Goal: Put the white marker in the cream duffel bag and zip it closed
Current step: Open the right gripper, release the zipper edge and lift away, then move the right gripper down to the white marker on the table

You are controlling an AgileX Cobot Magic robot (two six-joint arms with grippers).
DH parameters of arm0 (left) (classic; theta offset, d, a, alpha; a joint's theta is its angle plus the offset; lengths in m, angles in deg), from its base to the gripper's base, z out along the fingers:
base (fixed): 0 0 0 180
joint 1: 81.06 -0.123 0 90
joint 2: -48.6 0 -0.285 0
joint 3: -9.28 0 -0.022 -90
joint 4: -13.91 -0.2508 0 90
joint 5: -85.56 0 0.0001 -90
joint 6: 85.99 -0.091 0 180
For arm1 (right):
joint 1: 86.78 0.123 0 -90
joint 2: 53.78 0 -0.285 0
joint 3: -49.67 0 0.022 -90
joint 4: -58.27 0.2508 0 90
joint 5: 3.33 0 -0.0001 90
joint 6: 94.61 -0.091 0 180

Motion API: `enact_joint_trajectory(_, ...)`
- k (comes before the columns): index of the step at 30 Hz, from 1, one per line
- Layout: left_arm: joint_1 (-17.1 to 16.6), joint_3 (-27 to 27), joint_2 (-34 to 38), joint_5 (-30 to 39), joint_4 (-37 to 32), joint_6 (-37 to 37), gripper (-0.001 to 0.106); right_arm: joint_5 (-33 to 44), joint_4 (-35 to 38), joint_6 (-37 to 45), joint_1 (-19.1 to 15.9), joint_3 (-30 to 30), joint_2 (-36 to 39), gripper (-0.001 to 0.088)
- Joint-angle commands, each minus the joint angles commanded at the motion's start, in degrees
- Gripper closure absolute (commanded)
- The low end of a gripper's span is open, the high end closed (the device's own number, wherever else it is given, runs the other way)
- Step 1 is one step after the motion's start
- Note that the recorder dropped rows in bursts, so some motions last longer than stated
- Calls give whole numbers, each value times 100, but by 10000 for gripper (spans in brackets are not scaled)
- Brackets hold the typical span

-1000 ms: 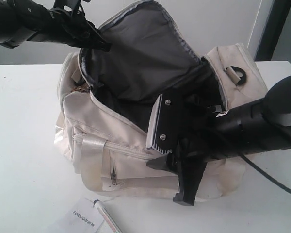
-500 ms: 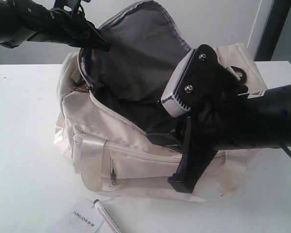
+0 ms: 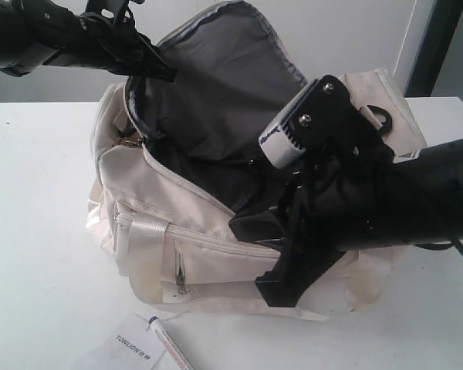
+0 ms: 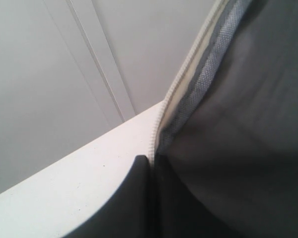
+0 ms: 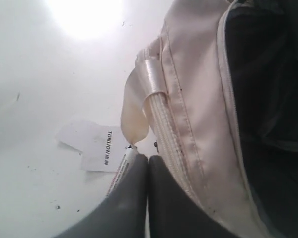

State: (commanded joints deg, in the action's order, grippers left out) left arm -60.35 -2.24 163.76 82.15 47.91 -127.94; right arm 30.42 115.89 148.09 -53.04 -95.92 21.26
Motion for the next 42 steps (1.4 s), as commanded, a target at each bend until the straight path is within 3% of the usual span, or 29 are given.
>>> enact_joint_trajectory(10, 0, 0, 0, 0, -10, 0, 1053, 827, 726, -11, 0, 0, 0, 868)
enact_joint_trajectory(19, 0, 0, 0, 0, -10, 0, 1053, 1862, 539, -534, 0, -136, 39, 868)
enact_joint_trajectory(23, 0, 0, 0, 0, -10, 0, 1053, 2355, -304, -1287, 0, -487, 150, 868)
enact_joint_trajectory(30, 0, 0, 0, 0, -10, 0, 1053, 2516, -1880, -2615, 27, -863, 264, 868)
enact_joint_trajectory(38, 0, 0, 0, 0, -10, 0, 1053, 2429, -3266, -3623, 731, -989, 572, 868)
enact_joint_trajectory(42, 0, 0, 0, 0, -10, 0, 1053, 2368, -3598, -3870, 1068, -1170, 851, 868)
